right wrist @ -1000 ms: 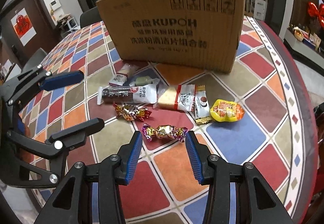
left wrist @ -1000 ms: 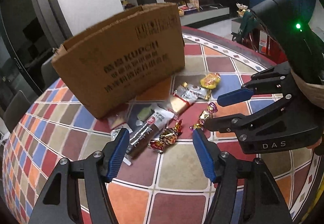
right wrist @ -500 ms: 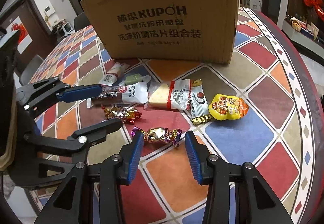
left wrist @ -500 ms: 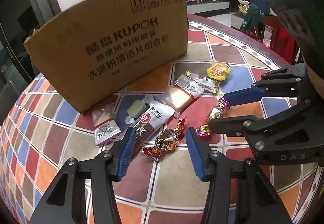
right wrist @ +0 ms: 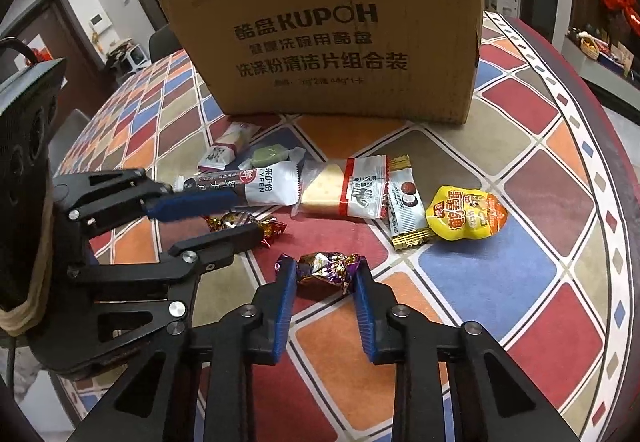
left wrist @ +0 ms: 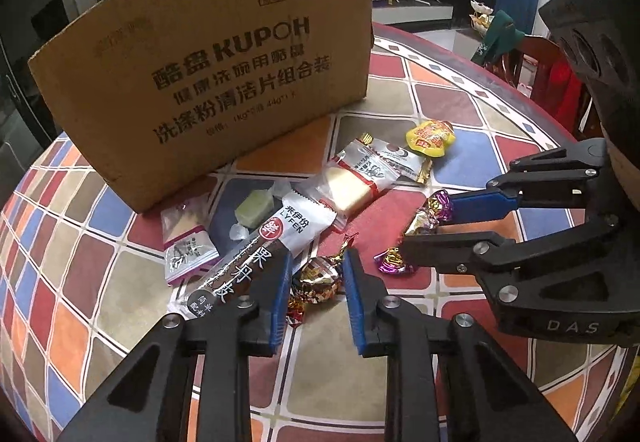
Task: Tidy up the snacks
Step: 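Grasp a gold foil candy with the left tool while the right tool grasps a purple foil candy, then carry both candies over the box and open both tools to drop them in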
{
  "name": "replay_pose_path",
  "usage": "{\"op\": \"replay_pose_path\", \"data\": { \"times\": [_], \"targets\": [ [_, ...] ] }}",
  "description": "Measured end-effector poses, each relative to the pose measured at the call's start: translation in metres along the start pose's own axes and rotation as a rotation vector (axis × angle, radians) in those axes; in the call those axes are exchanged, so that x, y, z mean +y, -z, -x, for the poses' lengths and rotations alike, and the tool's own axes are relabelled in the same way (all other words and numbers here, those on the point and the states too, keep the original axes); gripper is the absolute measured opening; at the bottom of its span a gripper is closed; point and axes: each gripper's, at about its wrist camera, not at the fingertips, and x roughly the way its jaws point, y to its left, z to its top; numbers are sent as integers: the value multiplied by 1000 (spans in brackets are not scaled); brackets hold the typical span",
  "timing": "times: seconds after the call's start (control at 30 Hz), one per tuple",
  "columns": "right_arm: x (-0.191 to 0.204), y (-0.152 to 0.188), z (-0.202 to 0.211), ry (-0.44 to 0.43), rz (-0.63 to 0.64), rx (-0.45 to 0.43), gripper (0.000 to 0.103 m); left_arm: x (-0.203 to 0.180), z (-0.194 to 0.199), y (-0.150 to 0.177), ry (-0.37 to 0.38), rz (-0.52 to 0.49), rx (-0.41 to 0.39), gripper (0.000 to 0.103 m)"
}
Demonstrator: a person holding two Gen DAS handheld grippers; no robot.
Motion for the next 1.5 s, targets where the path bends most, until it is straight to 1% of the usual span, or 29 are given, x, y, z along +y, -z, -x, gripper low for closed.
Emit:
{"op": "replay_pose_path", "data": {
  "times": [0.13, 0.27, 0.57, 0.7, 0.87, 1.13, 1.5],
  "targets": [
    [0, 0, 1, -1, -6, -1, 29, 2, 2, 1, 4, 36, -1, 25],
    [1, 1, 5, -2, -10, -12, 29, 2, 12, 1, -17, 64, -19, 25],
    [1, -2, 24, -3, -14, -58, 29, -1, 48, -4, -48, 115, -100, 25],
    [5, -5, 40, 13, 3, -99, 29, -1, 68, -10, -64, 129, -150, 25],
    [11, -10, 63, 11, 18, -157, 29, -3, 93, -18, -88, 135, -222, 25],
    [21, -26, 101, 8, 50, -265, 29, -5, 136, -36, -98, 135, -344, 25],
    [29, -61, 141, 6, 87, -387, 29, 7, 170, -63, -134, 147, -446, 25]
  ]
}}
